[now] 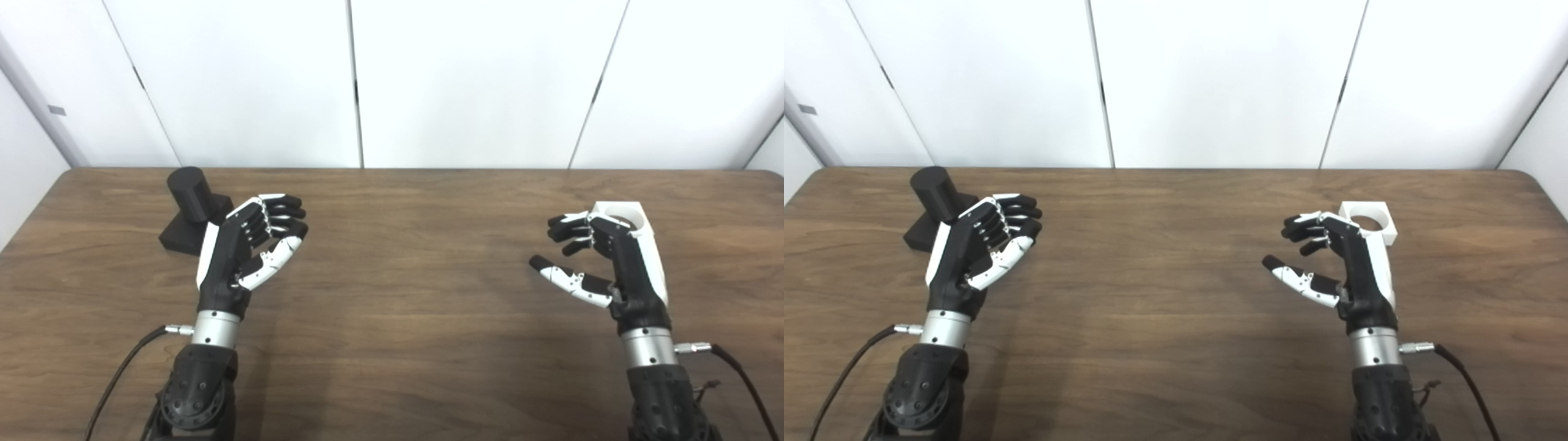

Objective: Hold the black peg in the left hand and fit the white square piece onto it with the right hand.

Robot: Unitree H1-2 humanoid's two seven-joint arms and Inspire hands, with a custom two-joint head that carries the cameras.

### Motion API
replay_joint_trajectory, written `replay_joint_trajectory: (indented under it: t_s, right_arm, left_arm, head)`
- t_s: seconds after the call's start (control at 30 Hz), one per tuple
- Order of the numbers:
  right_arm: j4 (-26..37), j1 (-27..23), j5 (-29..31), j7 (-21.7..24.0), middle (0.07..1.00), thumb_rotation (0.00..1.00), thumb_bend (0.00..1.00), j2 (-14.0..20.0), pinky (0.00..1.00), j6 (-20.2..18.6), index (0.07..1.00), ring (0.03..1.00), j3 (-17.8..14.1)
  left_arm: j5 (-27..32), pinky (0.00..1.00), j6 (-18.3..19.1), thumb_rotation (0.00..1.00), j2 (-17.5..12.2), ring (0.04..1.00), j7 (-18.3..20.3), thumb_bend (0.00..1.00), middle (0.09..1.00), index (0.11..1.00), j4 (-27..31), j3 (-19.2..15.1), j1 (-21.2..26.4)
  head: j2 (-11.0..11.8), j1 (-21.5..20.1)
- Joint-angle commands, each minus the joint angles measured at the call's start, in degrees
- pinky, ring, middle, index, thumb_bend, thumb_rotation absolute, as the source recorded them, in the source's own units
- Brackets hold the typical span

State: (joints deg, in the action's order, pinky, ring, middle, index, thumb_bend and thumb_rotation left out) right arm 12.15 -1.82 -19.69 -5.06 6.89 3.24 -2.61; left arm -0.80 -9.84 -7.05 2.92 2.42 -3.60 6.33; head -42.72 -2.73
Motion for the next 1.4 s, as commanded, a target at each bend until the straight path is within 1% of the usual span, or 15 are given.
replay_joint_trajectory:
  t_s: [0.0, 0.17, 0.3, 0.33, 0.37, 0.4, 0.43, 0.47, 0.5, 0.53, 0.67, 0.87, 1.0, 1.13, 1.37]
  right_arm:
    - [1.9, -1.4, -0.3, -0.6, 0.632, 0.13, 0.50, 0.2, 0.47, 1.1, 0.494, 0.580, 0.0]
    - [1.5, -1.5, -0.3, -0.7, 0.628, 0.13, 0.50, 0.2, 0.47, 1.2, 0.494, 0.574, -0.1]
    - [1.0, -1.3, 0.6, -0.7, 0.626, 0.13, 0.50, 0.7, 0.46, 2.0, 0.493, 0.571, -0.5]
    - [0.9, -1.3, 1.0, -0.7, 0.625, 0.13, 0.50, 0.8, 0.46, 2.2, 0.494, 0.572, -0.7]
    - [0.8, -1.2, 1.3, -0.6, 0.624, 0.13, 0.50, 1.1, 0.46, 2.4, 0.493, 0.572, -0.9]
    - [0.8, -1.1, 1.7, -0.5, 0.623, 0.13, 0.50, 1.3, 0.46, 2.6, 0.493, 0.571, -1.0]
    - [0.8, -1.0, 2.2, -0.3, 0.621, 0.13, 0.50, 1.5, 0.46, 2.8, 0.493, 0.572, -1.2]
    - [0.7, -0.9, 2.9, -0.2, 0.623, 0.13, 0.50, 1.8, 0.46, 3.2, 0.493, 0.575, -1.5]
    - [0.7, -0.8, 3.6, 0.0, 0.625, 0.13, 0.50, 2.0, 0.46, 3.4, 0.493, 0.577, -1.6]
    - [0.6, -0.7, 3.9, 0.1, 0.626, 0.13, 0.50, 2.3, 0.46, 3.7, 0.493, 0.578, -1.8]
    - [1.4, -0.3, 5.4, 0.4, 0.633, 0.12, 0.49, 2.8, 0.46, 2.6, 0.492, 0.585, -2.4]
    - [4.3, 0.3, 7.5, 1.4, 0.633, 0.12, 0.49, 2.2, 0.46, -1.3, 0.492, 0.584, -2.7]
    - [6.0, 0.4, 7.7, 1.7, 0.631, 0.12, 0.49, 2.0, 0.46, -3.5, 0.491, 0.583, -2.5]
    - [6.0, 0.2, 7.1, 1.4, 0.622, 0.12, 0.49, 2.2, 0.44, -2.4, 0.490, 0.560, -2.2]
    - [7.1, 0.2, 6.8, 1.6, 0.625, 0.11, 0.49, 2.1, 0.44, -3.6, 0.490, 0.572, -2.1]
  left_arm:
    - [-0.6, 0.47, -1.8, 0.27, -0.4, 0.576, -0.3, 0.57, 0.611, 0.603, 1.5, 0.2, 1.7]
    - [-1.4, 0.48, -2.6, 0.25, -0.6, 0.587, -0.4, 0.55, 0.614, 0.603, 0.7, 0.4, 1.8]
    - [-0.9, 0.49, -1.9, 0.24, -0.1, 0.591, -0.1, 0.55, 0.617, 0.603, 1.0, 1.0, 1.6]
    - [-1.1, 0.49, -1.9, 0.22, 0.1, 0.592, 0.0, 0.54, 0.620, 0.605, 1.1, 1.2, 1.4]
    - [-1.7, 0.49, -2.0, 0.15, 0.2, 0.588, -0.2, 0.52, 0.619, 0.552, 1.1, 1.5, 1.3]
    - [-2.5, 0.49, -2.2, 0.11, 0.3, 0.584, -0.4, 0.51, 0.618, 0.525, 1.1, 1.8, 1.3]
    - [-3.4, 0.48, -2.4, 0.10, 0.5, 0.581, -0.8, 0.50, 0.618, 0.511, 1.0, 2.1, 1.2]
    - [-4.3, 0.47, -2.5, 0.09, 0.8, 0.581, -1.2, 0.50, 0.618, 0.504, 1.0, 2.4, 1.2]
    - [-4.9, 0.47, -2.7, 0.08, 1.0, 0.583, -1.5, 0.50, 0.619, 0.499, 1.0, 2.6, 1.2]
    - [-5.5, 0.47, -3.1, 0.08, 1.3, 0.587, -1.8, 0.50, 0.620, 0.498, 0.9, 2.9, 1.1]
    - [-6.7, 0.46, -4.6, 0.08, 2.6, 0.567, -2.5, 0.50, 0.614, 0.496, 0.2, 3.8, 1.1]
    - [-7.3, 0.46, -5.5, 0.08, 3.8, 0.555, -3.4, 0.50, 0.607, 0.495, -0.7, 4.5, 1.3]
    - [-8.0, 0.47, -5.4, 0.08, 3.9, 0.564, -3.8, 0.50, 0.613, 0.495, -0.7, 4.7, 1.3]
    - [-8.5, 0.48, -4.7, 0.07, 4.1, 0.574, -4.0, 0.50, 0.620, 0.495, -0.1, 4.7, 1.1]
    - [-8.6, 0.47, -4.8, 0.07, 4.0, 0.569, -3.9, 0.49, 0.618, 0.495, 0.3, 4.6, 1.0]
  head:
    - [0.1, 0.0]
    - [0.4, 1.1]
    - [1.4, 6.4]
    - [1.5, 6.9]
    - [1.9, 8.5]
    - [2.0, 8.9]
    - [2.6, 10.8]
    - [3.1, 12.4]
    - [3.1, 12.4]
    - [3.6, 14.3]
    - [4.9, 18.1]
    - [5.9, 20.1]
    - [6.0, 20.2]
    - [6.2, 20.5]
    - [6.3, 20.5]
